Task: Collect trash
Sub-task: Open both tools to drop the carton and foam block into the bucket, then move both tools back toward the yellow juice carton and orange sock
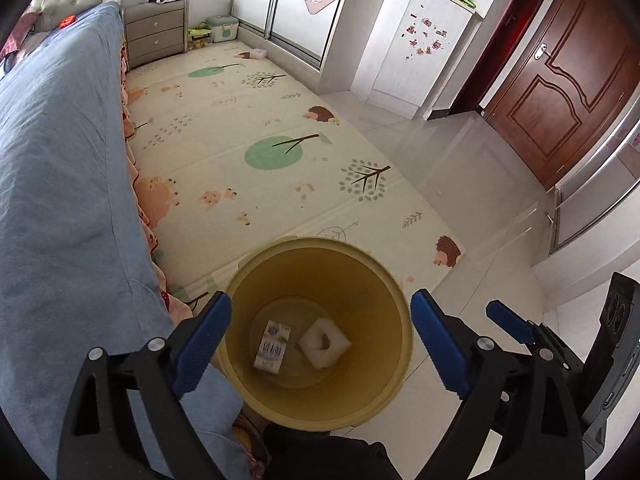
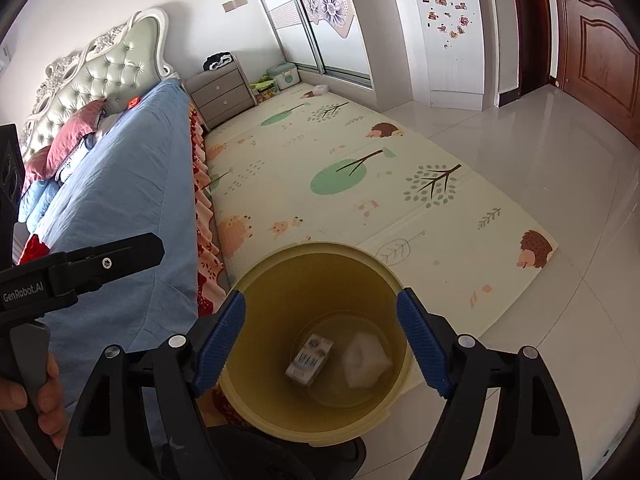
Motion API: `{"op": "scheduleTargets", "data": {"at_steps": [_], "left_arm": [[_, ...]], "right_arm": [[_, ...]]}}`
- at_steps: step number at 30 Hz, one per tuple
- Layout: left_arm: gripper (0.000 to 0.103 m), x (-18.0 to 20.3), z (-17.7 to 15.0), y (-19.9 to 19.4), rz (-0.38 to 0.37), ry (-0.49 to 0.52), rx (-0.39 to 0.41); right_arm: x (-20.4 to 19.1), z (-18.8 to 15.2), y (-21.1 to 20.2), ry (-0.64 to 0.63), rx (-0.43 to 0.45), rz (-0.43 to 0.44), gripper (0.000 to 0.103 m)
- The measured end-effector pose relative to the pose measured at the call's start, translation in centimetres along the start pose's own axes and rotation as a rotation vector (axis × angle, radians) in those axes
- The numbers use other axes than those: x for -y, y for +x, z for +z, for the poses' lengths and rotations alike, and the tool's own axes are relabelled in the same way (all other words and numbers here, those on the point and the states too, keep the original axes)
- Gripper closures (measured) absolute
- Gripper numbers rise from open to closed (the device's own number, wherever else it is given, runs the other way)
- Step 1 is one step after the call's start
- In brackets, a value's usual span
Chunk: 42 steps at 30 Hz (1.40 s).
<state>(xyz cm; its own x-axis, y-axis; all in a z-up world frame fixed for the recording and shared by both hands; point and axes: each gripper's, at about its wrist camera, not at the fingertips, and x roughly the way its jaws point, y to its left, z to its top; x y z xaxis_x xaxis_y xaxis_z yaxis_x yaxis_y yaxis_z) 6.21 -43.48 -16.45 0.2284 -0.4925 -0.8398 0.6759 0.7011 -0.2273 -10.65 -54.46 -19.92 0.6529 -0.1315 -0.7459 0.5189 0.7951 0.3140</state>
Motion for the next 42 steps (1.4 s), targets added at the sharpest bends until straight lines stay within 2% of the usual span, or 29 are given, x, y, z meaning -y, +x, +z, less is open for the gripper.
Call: {"op": "scheduleTargets", "data": {"at_steps": [5,11,17,26,33,42], "left_arm": [[0.012,1.1,-0.7,-3.3,0.017,0.047,0.089],[0.009,1.2,-2.6,-9.9,0.041,0.080,0.227],[0.006,-1.3,-6.0,-16.6,0.129,0.093,0.331],[0.004,-8.3,-11.1,-24.2,0.265,-0.003,0.413],[0.004,-12.6,-15.0,-28.7,0.319,-0.088,0.470],[0.004,-17.6,-19.9,-32.7,0.370,-0.196,0.526]], "right_arm": [[-0.9,0.1,-2.0,-0.011,0.062,0.028,0.028],[-3.9,0.1,-4.5,-0.067,0.131,0.088,0.028],[-8.4,-0.3,-7.0,-0.137,0.180,0.184,0.028],[-18.0,-2.6,-11.1,-0.314,0.258,0.345,0.028],[-23.5,-4.4,-12.5,-0.407,0.271,0.381,0.027],[-28.7,-8.0,-13.5,-0.497,0.274,0.389,0.022]]}}
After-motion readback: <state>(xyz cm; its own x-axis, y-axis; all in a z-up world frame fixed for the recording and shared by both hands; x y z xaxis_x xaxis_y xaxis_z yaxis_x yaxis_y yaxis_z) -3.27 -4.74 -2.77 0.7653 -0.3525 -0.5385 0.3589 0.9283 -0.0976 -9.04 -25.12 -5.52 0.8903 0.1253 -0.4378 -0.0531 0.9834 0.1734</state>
